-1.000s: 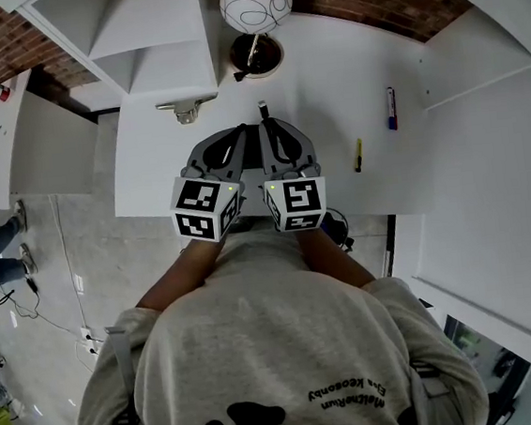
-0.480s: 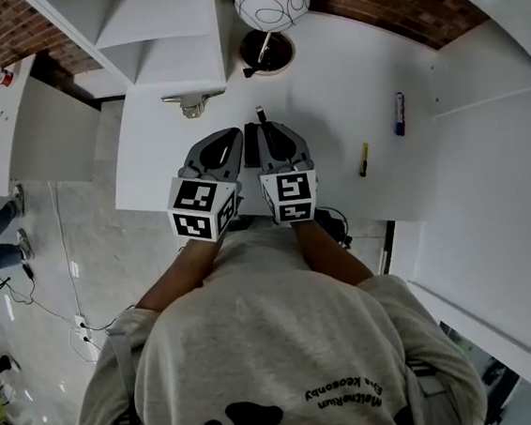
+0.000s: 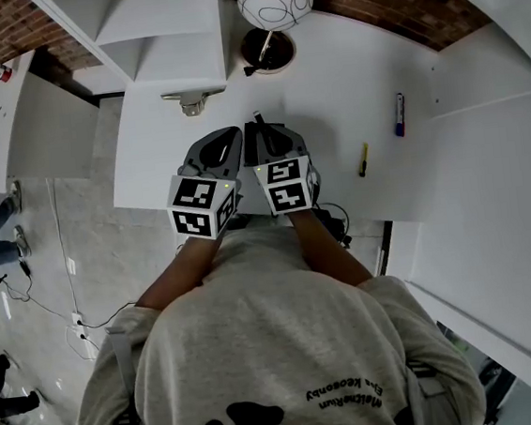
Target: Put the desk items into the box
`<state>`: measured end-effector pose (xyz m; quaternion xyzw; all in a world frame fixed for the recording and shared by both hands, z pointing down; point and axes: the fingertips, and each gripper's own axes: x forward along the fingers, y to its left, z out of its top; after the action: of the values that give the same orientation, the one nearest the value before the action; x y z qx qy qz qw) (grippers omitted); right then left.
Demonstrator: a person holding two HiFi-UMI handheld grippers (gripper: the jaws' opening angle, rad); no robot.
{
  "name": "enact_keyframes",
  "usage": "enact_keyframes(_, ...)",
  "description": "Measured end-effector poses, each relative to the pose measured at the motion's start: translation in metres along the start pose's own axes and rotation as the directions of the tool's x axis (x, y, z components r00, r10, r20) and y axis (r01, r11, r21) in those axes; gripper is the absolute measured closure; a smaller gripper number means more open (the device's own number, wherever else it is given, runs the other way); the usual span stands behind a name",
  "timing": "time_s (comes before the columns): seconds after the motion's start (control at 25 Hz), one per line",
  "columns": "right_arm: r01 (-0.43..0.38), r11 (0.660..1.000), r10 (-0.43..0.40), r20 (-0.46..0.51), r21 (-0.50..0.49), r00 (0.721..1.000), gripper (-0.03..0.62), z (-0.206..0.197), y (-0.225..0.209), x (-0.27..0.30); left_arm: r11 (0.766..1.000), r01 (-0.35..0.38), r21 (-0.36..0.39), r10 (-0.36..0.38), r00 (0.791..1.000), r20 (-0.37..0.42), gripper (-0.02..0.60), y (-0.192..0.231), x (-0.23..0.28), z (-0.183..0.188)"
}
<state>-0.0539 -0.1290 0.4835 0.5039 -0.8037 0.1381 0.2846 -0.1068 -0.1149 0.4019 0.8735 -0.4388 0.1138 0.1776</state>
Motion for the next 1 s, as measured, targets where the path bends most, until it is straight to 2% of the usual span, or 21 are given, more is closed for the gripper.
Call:
enact_keyframes(0.36, -0.106, 0.994, 0.107, -0.165, 0.014, 0.980, 0.545, -0.014, 0.014, 0.007, 1.000, 0.002, -0.007, -0.002, 1.000, -0.009, 0.574, -0.002, 0.002, -0.004)
enact_keyframes(0.52, -0.133, 0.991, 0.135, -0.180, 0.024, 0.974, 0.486, -0.014, 0.020, 0.007, 1.000, 0.002, -0.007, -0.002, 1.000, -0.009, 0.575, -0.002, 0.001, -0.004)
enact_keyframes(0.84, -0.108, 0.994, 0.109, -0.111, 0.016, 0.988, 0.453, -0.010, 0.020, 0.004, 1.000, 0.008, -0.004, -0.008, 1.000, -0.012, 0.574, -0.003, 0.001, -0.004)
enact_keyframes(1.0, -0.061, 0.998, 0.061, -0.016, 0.006, 0.998, 0.454, 0.002, 0.016, -0.004, 1.000, 0.015, 0.003, -0.015, 1.000, -0.008, 0.575, -0.006, 0.001, -0.003)
